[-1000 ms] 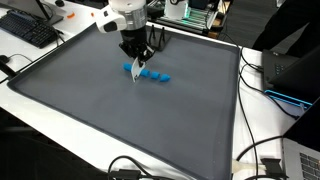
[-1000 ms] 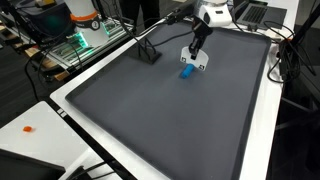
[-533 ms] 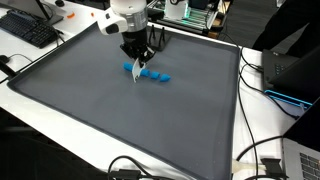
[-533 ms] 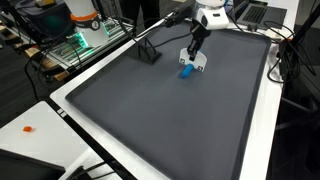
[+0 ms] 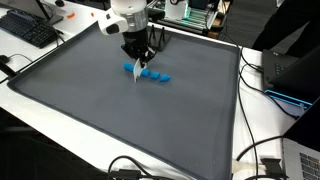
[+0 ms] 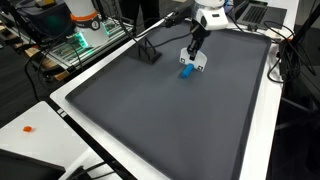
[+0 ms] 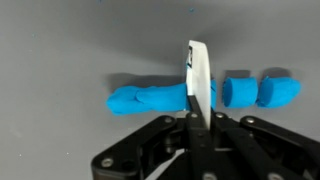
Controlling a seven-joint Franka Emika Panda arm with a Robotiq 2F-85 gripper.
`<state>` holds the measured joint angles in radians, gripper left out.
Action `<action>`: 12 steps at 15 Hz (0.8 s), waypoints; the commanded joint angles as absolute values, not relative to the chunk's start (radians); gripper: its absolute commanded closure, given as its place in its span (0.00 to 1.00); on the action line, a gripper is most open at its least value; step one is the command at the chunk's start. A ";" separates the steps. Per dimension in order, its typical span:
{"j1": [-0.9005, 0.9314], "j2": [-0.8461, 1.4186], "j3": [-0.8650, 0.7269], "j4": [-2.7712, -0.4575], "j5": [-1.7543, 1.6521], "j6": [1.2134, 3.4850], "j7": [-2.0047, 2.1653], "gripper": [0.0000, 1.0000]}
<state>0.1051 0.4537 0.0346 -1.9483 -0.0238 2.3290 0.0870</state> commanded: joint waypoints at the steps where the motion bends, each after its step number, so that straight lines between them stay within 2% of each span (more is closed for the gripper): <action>1: 0.090 0.466 0.060 -1.981 0.020 2.309 0.062 0.99; 12: 0.095 0.442 0.048 -1.974 0.010 2.197 0.093 0.99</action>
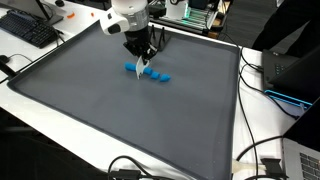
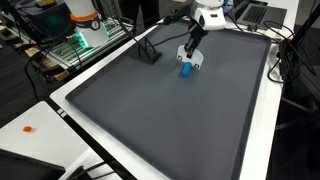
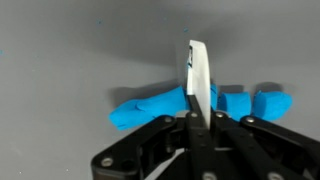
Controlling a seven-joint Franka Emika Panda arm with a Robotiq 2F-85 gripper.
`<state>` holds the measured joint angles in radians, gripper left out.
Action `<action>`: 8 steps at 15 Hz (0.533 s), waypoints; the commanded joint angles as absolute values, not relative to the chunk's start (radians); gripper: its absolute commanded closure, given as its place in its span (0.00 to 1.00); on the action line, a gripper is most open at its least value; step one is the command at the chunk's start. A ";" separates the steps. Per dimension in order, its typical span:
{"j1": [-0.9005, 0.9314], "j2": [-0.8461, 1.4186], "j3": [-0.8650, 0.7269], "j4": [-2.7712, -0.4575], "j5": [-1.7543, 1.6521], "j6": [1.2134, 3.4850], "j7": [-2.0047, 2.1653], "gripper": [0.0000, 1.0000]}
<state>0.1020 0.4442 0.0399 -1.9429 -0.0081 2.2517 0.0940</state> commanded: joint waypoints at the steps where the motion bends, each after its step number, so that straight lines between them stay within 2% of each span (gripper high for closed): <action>1: 0.090 0.440 0.055 -1.979 0.023 2.198 0.080 0.99; 8: 0.081 0.437 0.067 -2.003 0.098 2.234 0.075 0.99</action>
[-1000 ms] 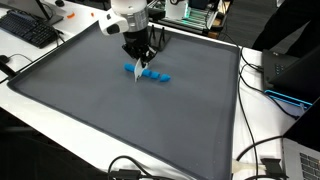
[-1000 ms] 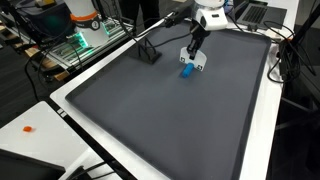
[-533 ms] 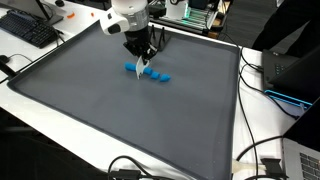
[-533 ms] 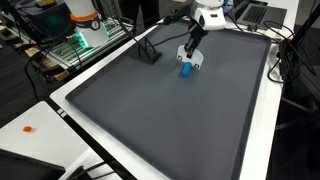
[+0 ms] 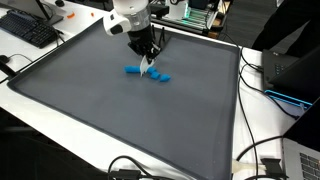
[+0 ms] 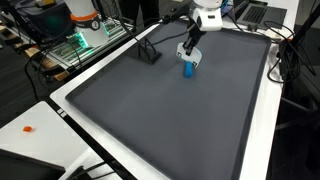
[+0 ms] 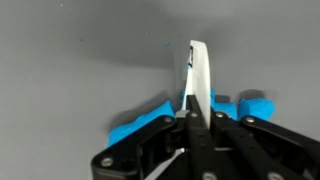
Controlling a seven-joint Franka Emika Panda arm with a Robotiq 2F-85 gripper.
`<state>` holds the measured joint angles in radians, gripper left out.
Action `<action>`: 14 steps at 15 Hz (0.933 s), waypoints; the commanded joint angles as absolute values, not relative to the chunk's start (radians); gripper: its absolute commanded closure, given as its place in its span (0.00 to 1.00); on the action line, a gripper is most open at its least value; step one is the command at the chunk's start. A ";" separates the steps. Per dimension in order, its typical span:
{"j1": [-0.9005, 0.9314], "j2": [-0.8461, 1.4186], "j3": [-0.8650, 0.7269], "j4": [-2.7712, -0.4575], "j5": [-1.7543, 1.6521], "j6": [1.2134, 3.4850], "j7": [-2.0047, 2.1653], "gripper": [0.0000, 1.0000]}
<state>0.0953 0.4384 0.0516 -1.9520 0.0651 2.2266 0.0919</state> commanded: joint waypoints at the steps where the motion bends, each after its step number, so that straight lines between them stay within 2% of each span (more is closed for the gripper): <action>1: 0.081 0.435 0.063 -2.009 0.085 2.238 0.067 0.99; 14: 0.063 0.357 0.067 -2.059 0.087 2.239 -0.015 0.99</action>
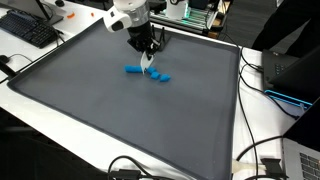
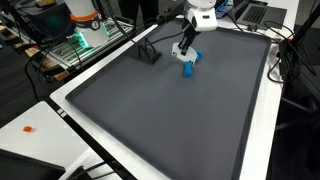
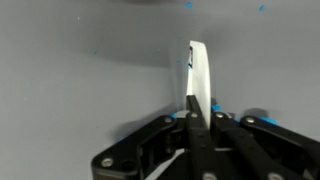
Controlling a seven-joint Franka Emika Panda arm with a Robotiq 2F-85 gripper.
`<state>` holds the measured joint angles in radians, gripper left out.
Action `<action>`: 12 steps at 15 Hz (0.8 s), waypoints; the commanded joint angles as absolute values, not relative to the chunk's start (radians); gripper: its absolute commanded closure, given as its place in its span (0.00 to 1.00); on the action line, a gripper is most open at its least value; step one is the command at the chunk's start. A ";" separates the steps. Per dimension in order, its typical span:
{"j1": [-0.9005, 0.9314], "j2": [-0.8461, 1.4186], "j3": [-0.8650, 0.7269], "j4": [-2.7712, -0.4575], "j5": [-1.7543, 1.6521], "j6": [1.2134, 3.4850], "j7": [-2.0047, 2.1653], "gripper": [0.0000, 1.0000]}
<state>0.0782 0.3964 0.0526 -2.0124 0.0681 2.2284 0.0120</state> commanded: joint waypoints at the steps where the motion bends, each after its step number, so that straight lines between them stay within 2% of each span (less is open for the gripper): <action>1: 0.064 0.348 0.067 -2.061 0.085 2.242 -0.014 0.99; 12: 0.057 0.319 0.051 -1.996 0.029 2.241 -0.079 0.99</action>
<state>0.0727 0.3102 0.0509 -2.0061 0.0500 2.2317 -0.0433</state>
